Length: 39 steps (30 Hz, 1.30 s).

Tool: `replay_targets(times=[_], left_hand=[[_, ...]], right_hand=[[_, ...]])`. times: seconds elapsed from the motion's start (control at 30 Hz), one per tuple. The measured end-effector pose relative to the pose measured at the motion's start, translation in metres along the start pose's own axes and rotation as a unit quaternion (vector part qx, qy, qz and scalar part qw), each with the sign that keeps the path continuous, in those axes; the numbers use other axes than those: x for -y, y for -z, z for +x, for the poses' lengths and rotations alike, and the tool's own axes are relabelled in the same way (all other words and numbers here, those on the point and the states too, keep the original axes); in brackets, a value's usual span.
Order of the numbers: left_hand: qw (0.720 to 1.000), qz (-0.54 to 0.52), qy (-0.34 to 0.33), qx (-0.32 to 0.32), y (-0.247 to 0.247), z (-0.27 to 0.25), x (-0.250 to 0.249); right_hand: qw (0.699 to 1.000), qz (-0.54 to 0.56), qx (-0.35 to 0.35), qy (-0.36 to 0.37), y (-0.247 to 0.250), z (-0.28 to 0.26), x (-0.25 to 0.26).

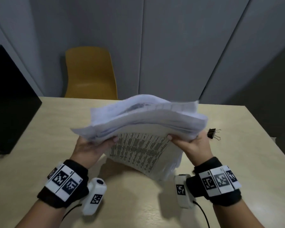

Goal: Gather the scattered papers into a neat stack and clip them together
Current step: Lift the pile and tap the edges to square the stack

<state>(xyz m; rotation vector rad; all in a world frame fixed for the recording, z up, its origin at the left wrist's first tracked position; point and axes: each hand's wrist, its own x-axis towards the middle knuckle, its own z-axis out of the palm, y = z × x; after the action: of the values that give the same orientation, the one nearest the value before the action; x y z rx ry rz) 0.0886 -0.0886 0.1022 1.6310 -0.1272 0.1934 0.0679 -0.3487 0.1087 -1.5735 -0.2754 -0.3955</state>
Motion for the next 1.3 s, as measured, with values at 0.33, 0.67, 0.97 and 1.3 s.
replay_targets(times=[0.33,0.67,0.97,1.3], left_hand=[[0.998,0.012,-0.068,0.007,0.001,0.002,-0.003],[0.998,0.031,-0.012,0.057,0.004,0.003,0.006],[0.984,-0.013,-0.162,-0.070,-0.013,0.008,-0.019],[0.990,0.099,-0.094,-0.021,-0.011,-0.018,0.012]], right_hand=[[0.997,-0.059,-0.015,0.036,-0.004,0.003,0.003],[0.999,-0.034,-0.015,-0.033,0.005,0.000,-0.014],[0.966,-0.178,-0.119,0.142,-0.011,0.018,0.023],[0.982,-0.173,-0.044,0.068,-0.012,-0.012,0.001]])
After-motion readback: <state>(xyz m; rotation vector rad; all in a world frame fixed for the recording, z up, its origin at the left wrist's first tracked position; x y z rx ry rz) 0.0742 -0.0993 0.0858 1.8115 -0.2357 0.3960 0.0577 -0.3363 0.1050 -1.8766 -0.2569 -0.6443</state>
